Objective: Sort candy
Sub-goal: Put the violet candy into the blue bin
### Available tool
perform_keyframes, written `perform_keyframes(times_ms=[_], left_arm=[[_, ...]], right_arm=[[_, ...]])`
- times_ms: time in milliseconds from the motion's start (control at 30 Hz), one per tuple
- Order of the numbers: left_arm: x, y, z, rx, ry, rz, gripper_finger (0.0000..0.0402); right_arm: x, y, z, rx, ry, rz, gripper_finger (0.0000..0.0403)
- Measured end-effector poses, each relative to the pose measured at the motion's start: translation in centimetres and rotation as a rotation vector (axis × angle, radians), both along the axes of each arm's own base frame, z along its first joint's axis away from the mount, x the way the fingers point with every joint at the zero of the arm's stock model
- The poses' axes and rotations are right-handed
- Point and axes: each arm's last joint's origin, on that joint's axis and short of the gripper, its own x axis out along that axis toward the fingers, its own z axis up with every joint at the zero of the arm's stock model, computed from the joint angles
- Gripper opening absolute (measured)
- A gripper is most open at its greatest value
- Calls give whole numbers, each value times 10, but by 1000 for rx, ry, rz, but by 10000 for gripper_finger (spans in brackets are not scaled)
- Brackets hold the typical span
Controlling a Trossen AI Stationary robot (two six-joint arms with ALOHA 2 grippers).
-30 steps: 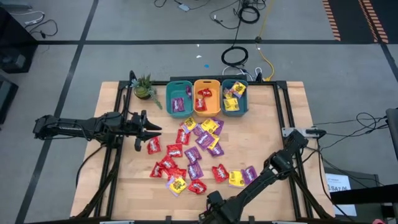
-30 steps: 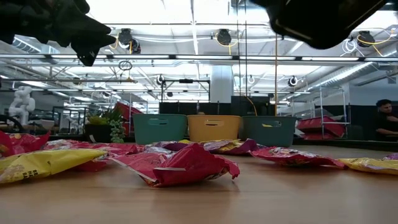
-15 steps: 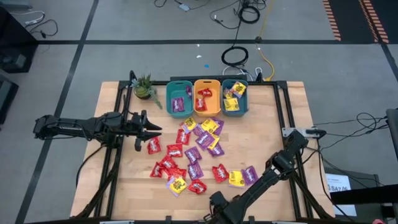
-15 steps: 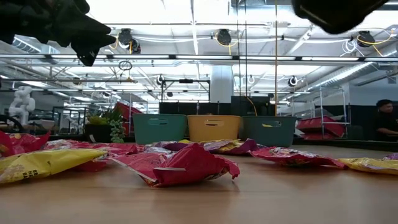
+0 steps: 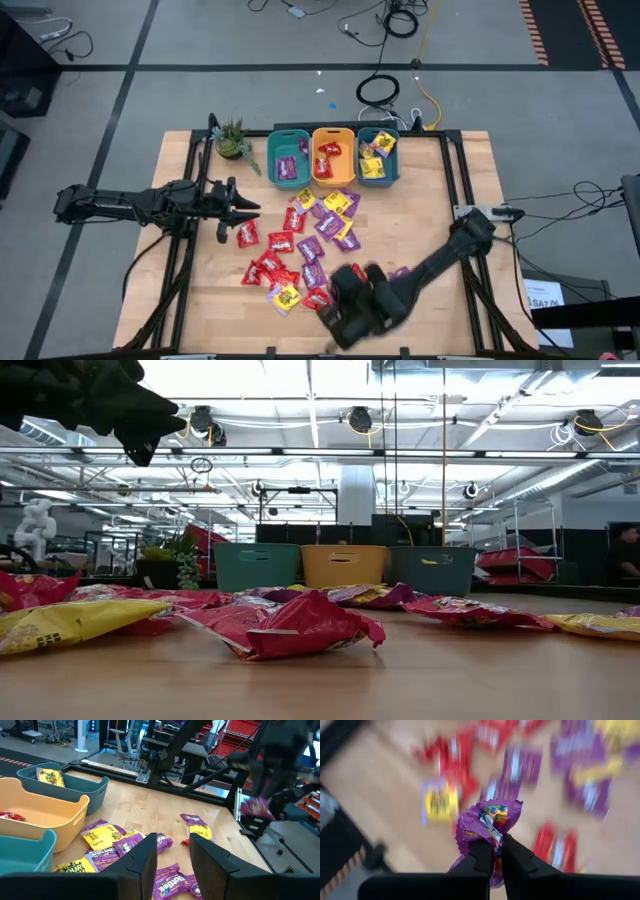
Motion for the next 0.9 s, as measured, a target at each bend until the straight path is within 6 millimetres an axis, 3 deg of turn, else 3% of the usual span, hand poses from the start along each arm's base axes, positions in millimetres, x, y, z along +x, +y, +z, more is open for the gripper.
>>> perform_keyframes(times_ms=[167, 333, 467, 700, 800, 900], left_arm=[[0, 0, 0, 0, 0, 0, 123], [0, 0, 0, 0, 0, 0, 123], [0, 0, 0, 0, 0, 0, 123], [0, 0, 0, 0, 0, 0, 123], [0, 0, 0, 0, 3, 0, 123], [0, 0, -1, 0, 9, 0, 123]], right_arm=[[30, -62, 18, -112, -30, 41, 12], [69, -139, 26, -224, -78, 77, 12], [90, -206, 32, -292, -144, 28, 12], [104, -317, 44, -271, -326, 27, 12], [106, -351, 35, -251, -351, 0, 13], [109, -372, 19, -250, -321, -37, 18]])
